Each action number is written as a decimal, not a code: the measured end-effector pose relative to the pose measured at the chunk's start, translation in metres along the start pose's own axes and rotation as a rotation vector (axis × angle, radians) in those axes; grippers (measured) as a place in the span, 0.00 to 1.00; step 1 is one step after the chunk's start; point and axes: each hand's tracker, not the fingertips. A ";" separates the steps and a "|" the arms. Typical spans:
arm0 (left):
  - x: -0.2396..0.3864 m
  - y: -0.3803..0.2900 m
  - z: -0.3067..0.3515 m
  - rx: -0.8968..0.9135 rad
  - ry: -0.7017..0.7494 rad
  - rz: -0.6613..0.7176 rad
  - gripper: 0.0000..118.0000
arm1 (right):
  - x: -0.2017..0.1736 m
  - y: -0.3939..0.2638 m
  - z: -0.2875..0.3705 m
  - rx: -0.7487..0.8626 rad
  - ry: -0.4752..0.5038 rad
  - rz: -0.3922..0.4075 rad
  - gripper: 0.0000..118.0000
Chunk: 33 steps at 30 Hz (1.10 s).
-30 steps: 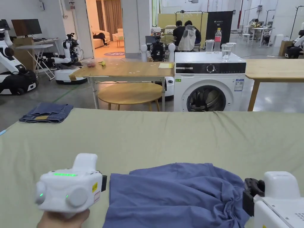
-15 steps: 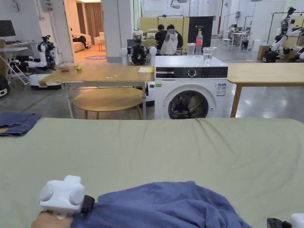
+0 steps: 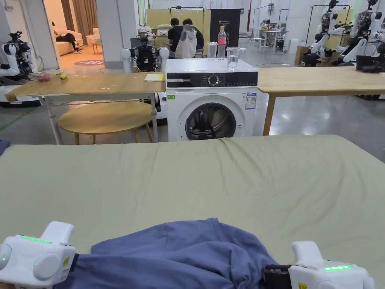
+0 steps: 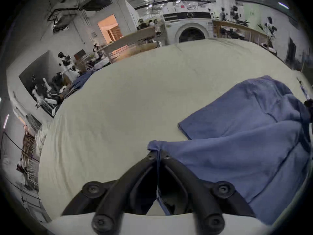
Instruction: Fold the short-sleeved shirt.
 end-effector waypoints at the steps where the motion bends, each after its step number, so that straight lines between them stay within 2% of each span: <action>1: -0.002 0.001 0.005 0.007 0.004 0.000 0.00 | -0.003 -0.001 -0.008 -0.051 -0.010 0.017 0.97; 2: -0.004 0.002 0.010 0.011 0.010 -0.003 0.00 | -0.011 -0.001 -0.009 -0.077 -0.015 0.055 0.94; 3: -0.006 0.002 0.015 0.013 0.013 -0.003 0.00 | -0.019 -0.002 -0.006 -0.058 -0.044 0.099 0.91; 4: -0.011 0.000 0.009 0.014 0.011 0.002 0.00 | -0.024 -0.001 0.002 -0.013 -0.028 0.128 0.85; 5: -0.013 -0.001 0.013 0.015 0.008 0.009 0.00 | -0.028 0.000 0.009 -0.003 0.044 0.152 0.72; 6: -0.016 -0.001 0.017 0.017 0.006 0.016 0.00 | -0.033 -0.001 0.015 -0.008 0.101 0.149 0.47; 7: -0.017 -0.002 0.021 0.017 0.006 0.017 0.00 | -0.036 -0.001 0.015 -0.017 0.076 0.147 0.05; 8: -0.018 -0.005 0.021 0.021 0.012 0.019 0.00 | -0.040 0.001 0.018 -0.019 0.043 0.140 0.01; 10: -0.023 -0.006 0.034 0.038 0.024 0.017 0.00 | -0.036 0.006 0.031 -0.037 0.093 0.065 0.01; 12: -0.033 -0.005 0.052 0.085 0.042 0.023 0.00 | -0.036 0.018 0.061 0.042 0.076 0.058 0.01; 15: -0.051 0.008 0.087 0.143 0.084 -0.002 0.00 | -0.026 0.050 0.114 0.128 0.126 0.009 0.01; 22: -0.093 0.046 0.189 0.305 0.205 -0.001 0.00 | -0.033 0.130 0.228 0.326 0.066 0.093 0.01; 25: -0.110 0.066 0.224 0.356 0.252 0.001 0.00 | -0.032 0.166 0.270 0.392 0.066 0.085 0.01; 30: -0.144 0.112 0.280 0.473 0.253 0.105 0.00 | -0.029 0.225 0.331 0.545 -0.068 0.083 0.01; 33: -0.154 0.145 0.305 0.552 0.250 0.151 0.00 | -0.024 0.260 0.359 0.637 -0.093 0.061 0.01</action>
